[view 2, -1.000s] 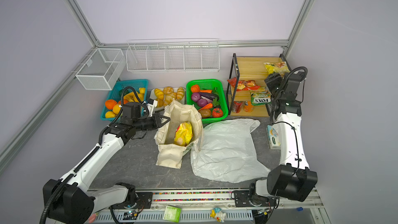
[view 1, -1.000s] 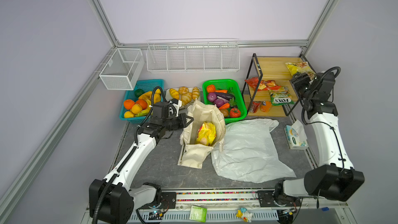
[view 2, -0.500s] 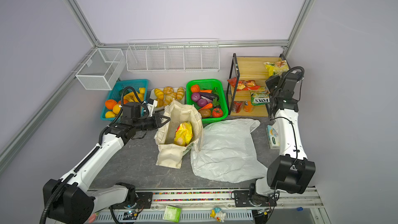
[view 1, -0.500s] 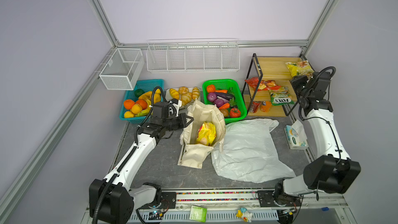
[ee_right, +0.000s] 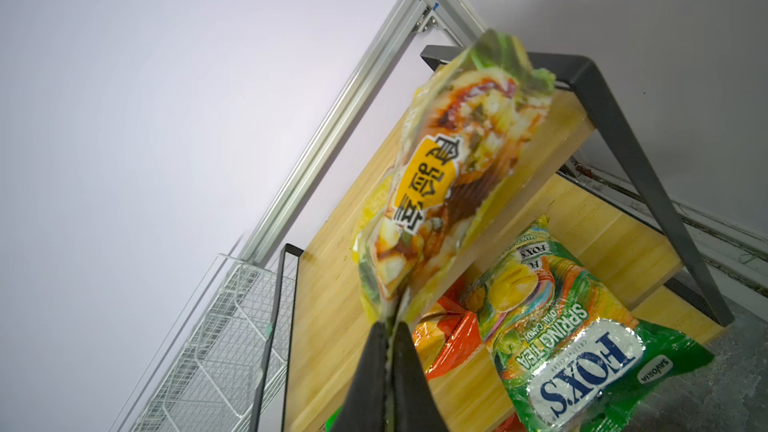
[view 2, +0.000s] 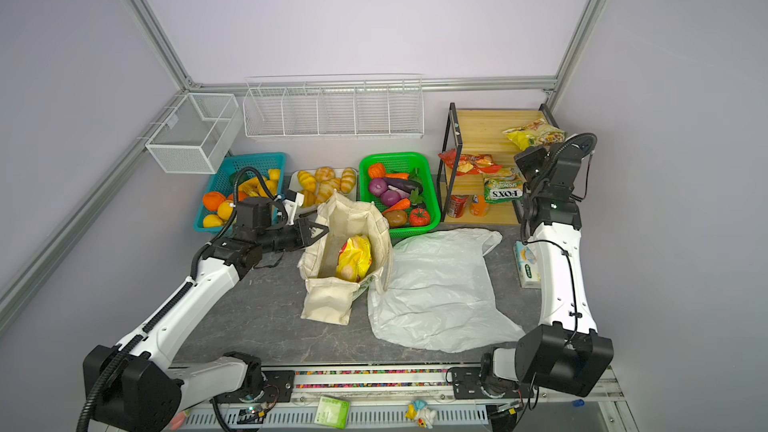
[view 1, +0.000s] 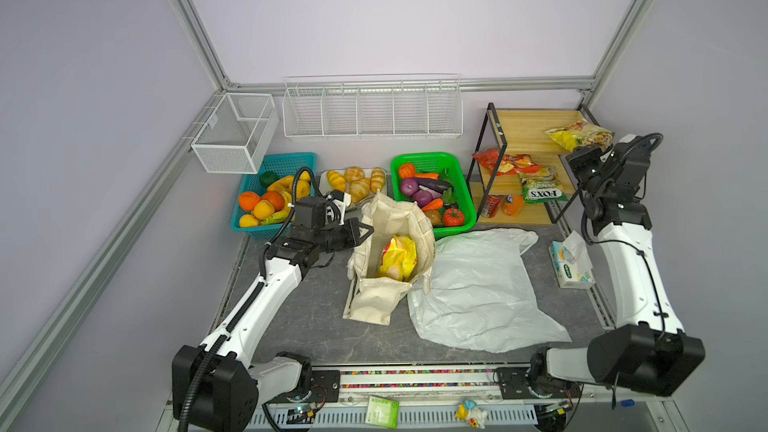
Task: Place the mixed food into the grocery bags and tie them
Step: 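Reach the right gripper to the shelf and grasp the yellow food bag, then carry the yellow food bag to the tote and drop it inside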
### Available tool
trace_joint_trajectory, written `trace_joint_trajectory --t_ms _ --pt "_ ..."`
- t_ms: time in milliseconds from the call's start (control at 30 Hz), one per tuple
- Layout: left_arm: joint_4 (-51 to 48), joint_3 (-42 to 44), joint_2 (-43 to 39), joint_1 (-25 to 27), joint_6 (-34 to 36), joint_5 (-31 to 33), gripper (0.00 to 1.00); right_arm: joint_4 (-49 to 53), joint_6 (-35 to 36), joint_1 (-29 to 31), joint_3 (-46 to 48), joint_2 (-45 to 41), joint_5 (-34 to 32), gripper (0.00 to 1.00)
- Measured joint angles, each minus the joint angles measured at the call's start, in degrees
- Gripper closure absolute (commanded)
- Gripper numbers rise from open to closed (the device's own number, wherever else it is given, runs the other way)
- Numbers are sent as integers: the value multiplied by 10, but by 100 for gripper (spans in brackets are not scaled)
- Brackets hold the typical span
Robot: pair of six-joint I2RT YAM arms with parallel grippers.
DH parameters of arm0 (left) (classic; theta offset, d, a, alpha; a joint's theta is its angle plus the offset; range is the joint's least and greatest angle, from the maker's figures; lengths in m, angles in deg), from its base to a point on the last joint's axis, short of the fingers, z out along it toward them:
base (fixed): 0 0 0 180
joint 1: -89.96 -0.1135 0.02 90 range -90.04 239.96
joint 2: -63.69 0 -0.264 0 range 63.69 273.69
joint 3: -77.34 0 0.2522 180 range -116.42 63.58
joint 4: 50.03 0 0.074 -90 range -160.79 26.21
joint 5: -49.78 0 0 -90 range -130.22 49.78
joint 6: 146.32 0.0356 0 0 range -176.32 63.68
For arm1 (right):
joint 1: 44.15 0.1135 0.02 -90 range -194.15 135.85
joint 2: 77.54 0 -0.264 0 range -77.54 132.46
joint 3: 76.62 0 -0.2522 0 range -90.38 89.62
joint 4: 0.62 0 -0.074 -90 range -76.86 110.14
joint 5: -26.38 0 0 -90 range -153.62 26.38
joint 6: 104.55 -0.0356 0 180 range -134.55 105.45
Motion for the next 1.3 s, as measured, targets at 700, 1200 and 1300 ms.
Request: trace_joint_trajectory --t_ms 700,1200,1300 --pt "7 6 -2 0 0 1 100 27 210 294 36 -177 194 93" --pt "7 6 -2 0 1 5 100 249 436 542 -11 33 211 93" --pt "7 6 -2 -3 0 8 100 267 452 547 -12 55 196 93"
